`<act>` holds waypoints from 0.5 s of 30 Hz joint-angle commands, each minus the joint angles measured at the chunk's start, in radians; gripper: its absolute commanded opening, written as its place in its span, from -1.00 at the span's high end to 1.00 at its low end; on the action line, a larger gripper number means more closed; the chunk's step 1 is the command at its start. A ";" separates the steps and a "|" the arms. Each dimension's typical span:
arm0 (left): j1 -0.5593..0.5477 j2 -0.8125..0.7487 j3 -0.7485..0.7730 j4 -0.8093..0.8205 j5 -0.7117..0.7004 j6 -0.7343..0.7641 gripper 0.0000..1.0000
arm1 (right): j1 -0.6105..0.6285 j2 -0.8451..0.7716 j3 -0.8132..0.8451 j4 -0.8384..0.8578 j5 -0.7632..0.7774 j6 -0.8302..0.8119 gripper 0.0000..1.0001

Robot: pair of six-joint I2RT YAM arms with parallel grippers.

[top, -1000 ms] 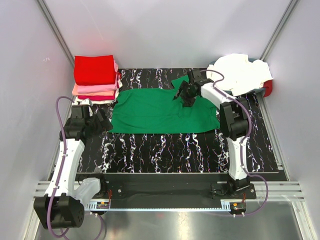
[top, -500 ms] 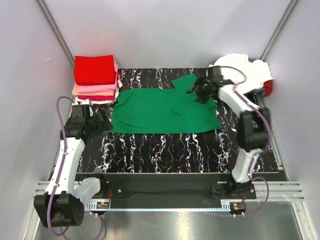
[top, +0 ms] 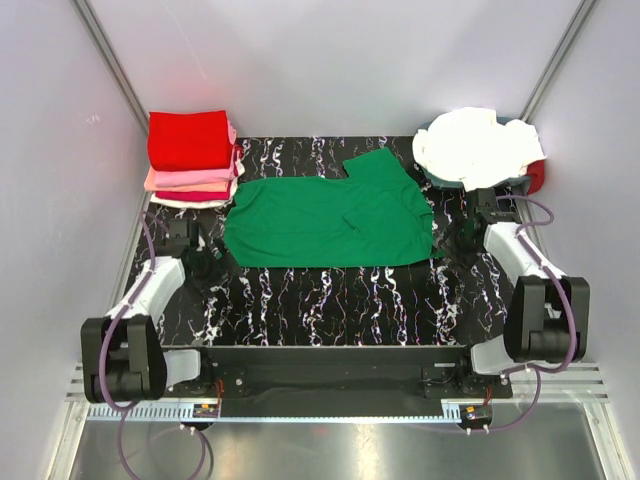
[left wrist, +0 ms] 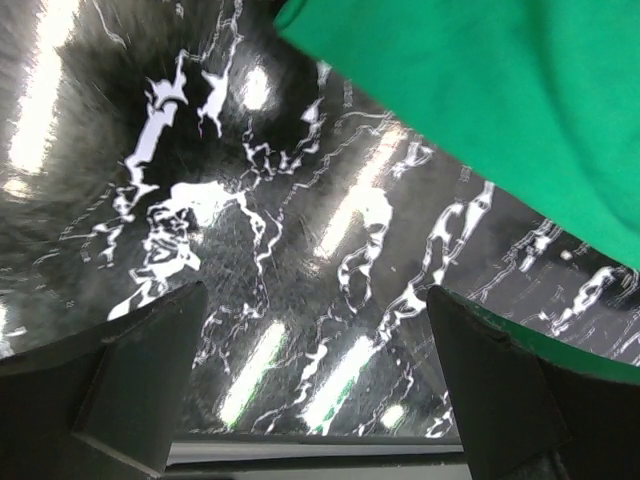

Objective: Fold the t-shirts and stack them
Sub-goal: Fold the tshirt

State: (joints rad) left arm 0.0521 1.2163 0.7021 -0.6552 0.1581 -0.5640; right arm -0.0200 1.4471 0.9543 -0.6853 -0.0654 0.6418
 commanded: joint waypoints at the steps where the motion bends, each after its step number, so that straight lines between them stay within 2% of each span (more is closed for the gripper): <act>1: 0.000 0.038 -0.016 0.123 0.035 -0.060 -0.94 | -0.006 0.038 0.037 0.046 0.009 -0.050 -0.28; 11: 0.000 0.068 0.003 0.167 -0.064 -0.082 -0.95 | -0.006 0.245 0.081 0.173 -0.037 -0.067 -0.25; 15: 0.000 0.080 0.000 0.187 -0.104 -0.091 -0.95 | -0.006 0.279 0.084 0.228 -0.047 -0.073 -0.15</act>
State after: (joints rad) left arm 0.0521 1.2881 0.6781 -0.5247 0.1143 -0.6373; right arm -0.0288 1.7073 1.0058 -0.5369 -0.0986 0.5892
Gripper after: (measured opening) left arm 0.975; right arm 0.598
